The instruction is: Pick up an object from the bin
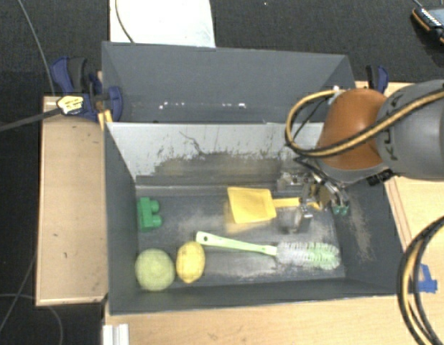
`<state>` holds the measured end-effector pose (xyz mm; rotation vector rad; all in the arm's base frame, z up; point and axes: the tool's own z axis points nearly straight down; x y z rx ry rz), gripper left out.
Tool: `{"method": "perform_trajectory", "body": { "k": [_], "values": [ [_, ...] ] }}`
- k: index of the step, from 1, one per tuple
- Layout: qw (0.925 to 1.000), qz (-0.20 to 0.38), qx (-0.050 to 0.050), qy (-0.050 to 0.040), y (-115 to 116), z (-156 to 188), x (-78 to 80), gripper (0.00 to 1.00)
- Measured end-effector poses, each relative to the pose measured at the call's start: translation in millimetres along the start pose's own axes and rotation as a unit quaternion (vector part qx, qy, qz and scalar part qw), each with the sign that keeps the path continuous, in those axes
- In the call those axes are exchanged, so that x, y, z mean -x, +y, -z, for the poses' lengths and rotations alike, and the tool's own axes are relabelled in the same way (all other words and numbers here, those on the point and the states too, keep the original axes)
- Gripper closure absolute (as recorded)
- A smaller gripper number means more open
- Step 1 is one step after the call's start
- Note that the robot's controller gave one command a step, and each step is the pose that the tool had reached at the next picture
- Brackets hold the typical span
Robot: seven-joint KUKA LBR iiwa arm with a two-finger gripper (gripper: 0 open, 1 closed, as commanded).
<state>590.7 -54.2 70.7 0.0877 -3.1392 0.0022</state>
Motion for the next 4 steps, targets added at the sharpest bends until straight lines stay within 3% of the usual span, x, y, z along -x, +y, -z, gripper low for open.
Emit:
{"method": "perform_trajectory", "body": {
  "k": [1,3,4],
  "values": [
    [0.9980,-0.064,0.002,-0.0031,8,1,4.0,1.00],
    [0.9980,-0.062,0.001,-0.0061,8,6,5.0,1.00],
    [0.9981,-0.062,0.001,-0.0070,7,25,5.5,1.00]
  ]
}}
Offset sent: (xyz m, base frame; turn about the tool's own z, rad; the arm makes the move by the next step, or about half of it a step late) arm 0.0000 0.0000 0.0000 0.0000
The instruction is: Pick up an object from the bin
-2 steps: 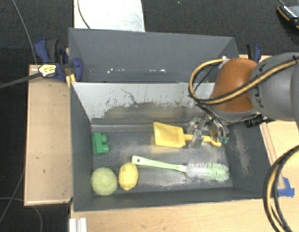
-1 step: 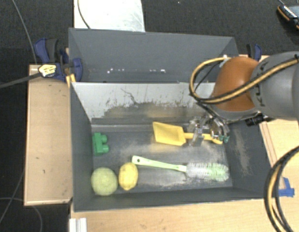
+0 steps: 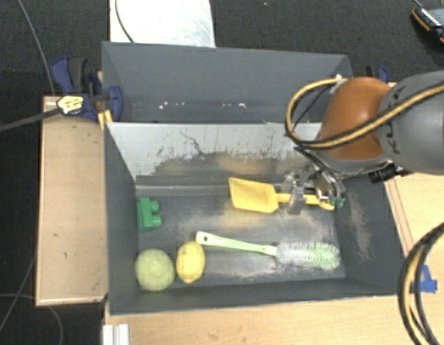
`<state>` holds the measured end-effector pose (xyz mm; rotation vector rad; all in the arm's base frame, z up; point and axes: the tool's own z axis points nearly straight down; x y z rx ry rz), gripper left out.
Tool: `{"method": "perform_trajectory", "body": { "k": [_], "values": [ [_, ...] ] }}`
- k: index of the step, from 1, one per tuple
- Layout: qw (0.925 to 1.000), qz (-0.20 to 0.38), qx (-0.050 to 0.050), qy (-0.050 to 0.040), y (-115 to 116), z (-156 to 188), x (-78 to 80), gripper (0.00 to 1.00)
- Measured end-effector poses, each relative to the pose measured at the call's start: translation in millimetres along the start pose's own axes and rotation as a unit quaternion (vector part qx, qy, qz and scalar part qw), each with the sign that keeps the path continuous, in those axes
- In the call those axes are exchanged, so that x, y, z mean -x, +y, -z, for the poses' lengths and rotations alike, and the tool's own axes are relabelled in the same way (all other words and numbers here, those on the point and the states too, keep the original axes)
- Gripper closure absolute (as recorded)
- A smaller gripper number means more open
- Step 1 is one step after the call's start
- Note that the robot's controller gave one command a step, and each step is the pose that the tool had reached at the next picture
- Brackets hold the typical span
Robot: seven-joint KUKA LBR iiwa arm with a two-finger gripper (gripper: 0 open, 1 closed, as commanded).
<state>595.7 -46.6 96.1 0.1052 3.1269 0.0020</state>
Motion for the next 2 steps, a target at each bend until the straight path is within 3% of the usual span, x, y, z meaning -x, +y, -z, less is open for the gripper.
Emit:
{"method": "perform_trajectory", "body": {
  "k": [1,2],
  "values": [
    [1.0000,0.001,0.000,-0.0017,0,54,1.0,1.00],
    [1.0000,0.002,0.000,-0.0007,0,70,0.4,1.00]
  ]
}}
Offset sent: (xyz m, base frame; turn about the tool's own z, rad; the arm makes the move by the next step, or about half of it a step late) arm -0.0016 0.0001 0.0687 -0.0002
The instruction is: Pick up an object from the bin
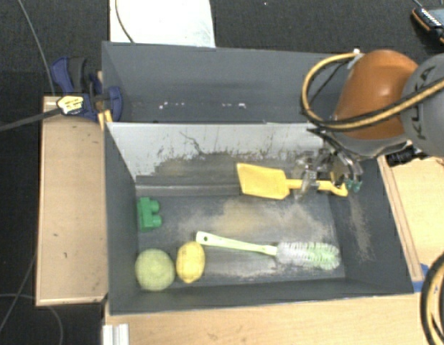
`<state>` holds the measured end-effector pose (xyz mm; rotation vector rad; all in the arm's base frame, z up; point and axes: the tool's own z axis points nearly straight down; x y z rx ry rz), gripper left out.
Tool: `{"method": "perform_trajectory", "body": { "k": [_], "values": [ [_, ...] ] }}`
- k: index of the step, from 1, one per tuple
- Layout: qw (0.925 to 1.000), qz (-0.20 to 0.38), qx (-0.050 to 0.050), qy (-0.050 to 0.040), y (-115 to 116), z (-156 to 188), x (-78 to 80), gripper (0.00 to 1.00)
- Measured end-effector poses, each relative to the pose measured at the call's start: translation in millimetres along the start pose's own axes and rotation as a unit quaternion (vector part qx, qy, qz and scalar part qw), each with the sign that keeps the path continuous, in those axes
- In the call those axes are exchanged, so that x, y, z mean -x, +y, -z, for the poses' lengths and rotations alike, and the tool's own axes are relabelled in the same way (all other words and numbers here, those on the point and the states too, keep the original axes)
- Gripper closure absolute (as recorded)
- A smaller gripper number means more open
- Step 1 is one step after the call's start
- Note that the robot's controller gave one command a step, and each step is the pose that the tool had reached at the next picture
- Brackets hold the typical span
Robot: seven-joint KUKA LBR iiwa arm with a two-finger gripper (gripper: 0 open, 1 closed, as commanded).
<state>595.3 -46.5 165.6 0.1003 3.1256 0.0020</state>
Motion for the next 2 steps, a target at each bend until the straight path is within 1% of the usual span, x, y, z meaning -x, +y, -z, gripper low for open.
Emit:
{"method": "perform_trajectory", "body": {
  "k": [1,2],
  "values": [
    [1.0000,0.000,0.000,-0.0007,0,-7,0.5,1.00],
    [1.0000,0.001,0.000,-0.0019,0,7,1.3,1.00]
  ]
}}
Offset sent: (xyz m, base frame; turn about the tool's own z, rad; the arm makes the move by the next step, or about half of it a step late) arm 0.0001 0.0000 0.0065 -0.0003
